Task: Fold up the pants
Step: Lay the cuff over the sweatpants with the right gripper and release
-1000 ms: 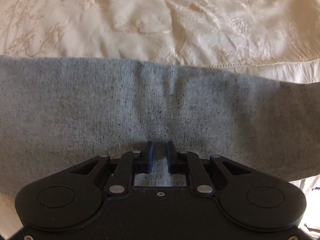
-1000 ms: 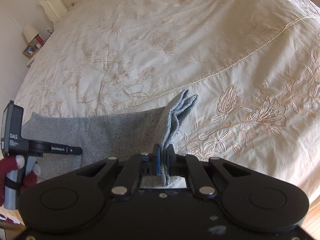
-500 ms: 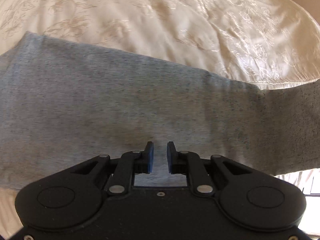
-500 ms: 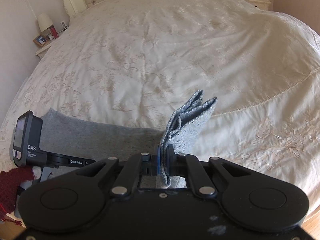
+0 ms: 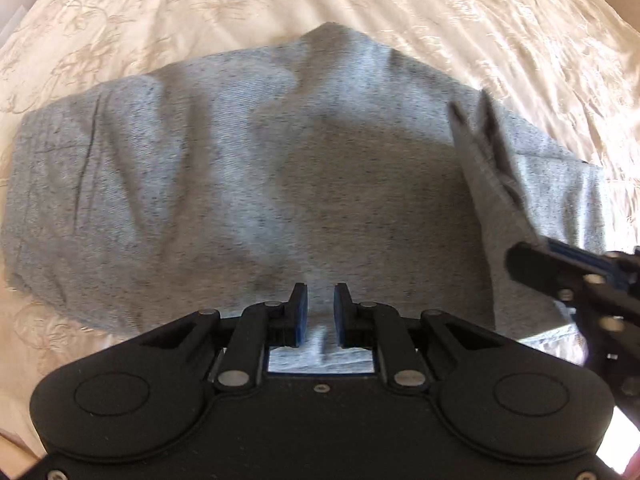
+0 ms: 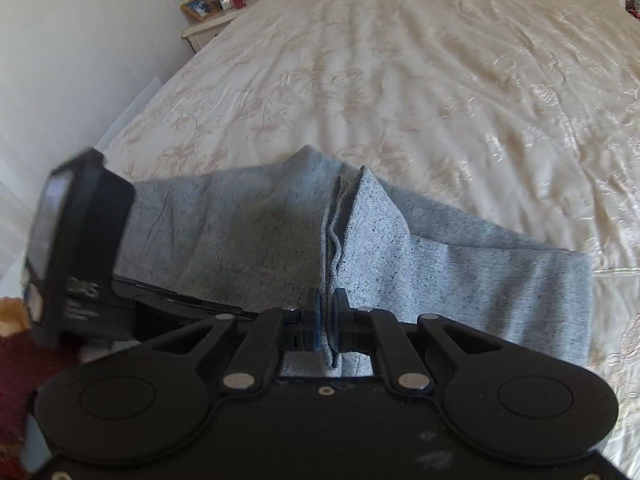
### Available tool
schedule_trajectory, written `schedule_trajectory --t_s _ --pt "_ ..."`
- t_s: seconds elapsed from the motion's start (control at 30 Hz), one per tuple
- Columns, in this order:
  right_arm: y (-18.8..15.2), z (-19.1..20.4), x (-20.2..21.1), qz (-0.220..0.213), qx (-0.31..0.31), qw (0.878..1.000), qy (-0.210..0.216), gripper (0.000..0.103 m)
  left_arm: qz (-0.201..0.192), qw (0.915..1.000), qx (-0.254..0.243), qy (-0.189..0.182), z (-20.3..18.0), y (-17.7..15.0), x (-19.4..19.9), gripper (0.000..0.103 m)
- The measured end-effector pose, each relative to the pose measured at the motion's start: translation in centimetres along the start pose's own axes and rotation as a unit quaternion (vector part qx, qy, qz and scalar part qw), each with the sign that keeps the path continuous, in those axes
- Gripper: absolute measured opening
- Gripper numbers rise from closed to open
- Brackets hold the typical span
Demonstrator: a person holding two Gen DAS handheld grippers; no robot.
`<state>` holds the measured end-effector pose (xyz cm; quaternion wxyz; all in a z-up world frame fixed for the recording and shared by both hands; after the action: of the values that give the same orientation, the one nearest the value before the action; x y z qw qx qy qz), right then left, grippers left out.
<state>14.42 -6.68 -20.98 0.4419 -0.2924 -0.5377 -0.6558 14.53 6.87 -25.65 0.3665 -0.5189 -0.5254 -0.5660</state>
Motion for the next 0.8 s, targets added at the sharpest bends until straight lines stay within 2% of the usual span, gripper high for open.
schedule_trajectory --t_s 0.07,0.13,0.2,0.3,0.43,0.5,0.57,0.7,0.8 --pt "-0.8 0.9 -2.3 0.015 -0.004 1.0 -0.002 0.015 -0.001 1.0 -0.001 -0.001 1.1 0.0 0.4 0.019" --pt "-1.0 0.7 -2.6 0.017 -0.02 1.0 0.003 0.016 -0.008 0.9999 -0.007 -0.004 1.0 0.5 0.3 0.019" --pt "-0.7 0.5 -1.4 -0.001 -0.037 0.999 0.021 0.024 -0.016 0.9997 -0.014 -0.008 1.0 0.7 0.8 0.019" --pt "-0.8 -0.9 1.5 -0.033 -0.067 0.997 0.037 0.028 -0.026 0.9991 -0.023 -0.023 -0.6 1.3 1.3 0.019" --pt "-2.4 -5.6 3.6 -0.041 -0.112 0.993 -0.019 0.029 -0.04 0.9973 -0.04 -0.046 -4.2 2.0 1.7 0.019" --pt "-3.5 -9.1 3.4 -0.023 -0.141 0.988 -0.06 0.031 -0.042 0.9965 -0.046 -0.055 -6.1 2.2 1.5 0.019" --pt "-4.7 -12.0 3.1 -0.011 -0.164 0.983 -0.082 0.031 -0.036 0.9958 -0.062 -0.058 -7.9 1.8 0.8 0.02" --pt "-7.7 -16.2 1.8 0.04 -0.185 0.975 -0.12 0.03 0.0 0.9951 -0.098 -0.017 -9.0 -0.1 -1.9 0.02" --pt "-9.7 -17.9 1.4 0.068 -0.189 0.972 -0.121 0.02 0.007 0.9933 -0.114 0.013 -8.5 -1.7 -3.6 0.022"
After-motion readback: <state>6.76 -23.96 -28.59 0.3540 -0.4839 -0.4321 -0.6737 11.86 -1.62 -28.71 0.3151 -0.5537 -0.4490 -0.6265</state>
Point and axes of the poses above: each gripper's, at about its wrist camera, not at the fingertips, and x roughly against the way its jaws point, z to its left, y to its top, the point moved 10 cm from there along -x, roughly the way its jaws point, and after that the axes turned 1 degree about -x, right-handed, at the moved point
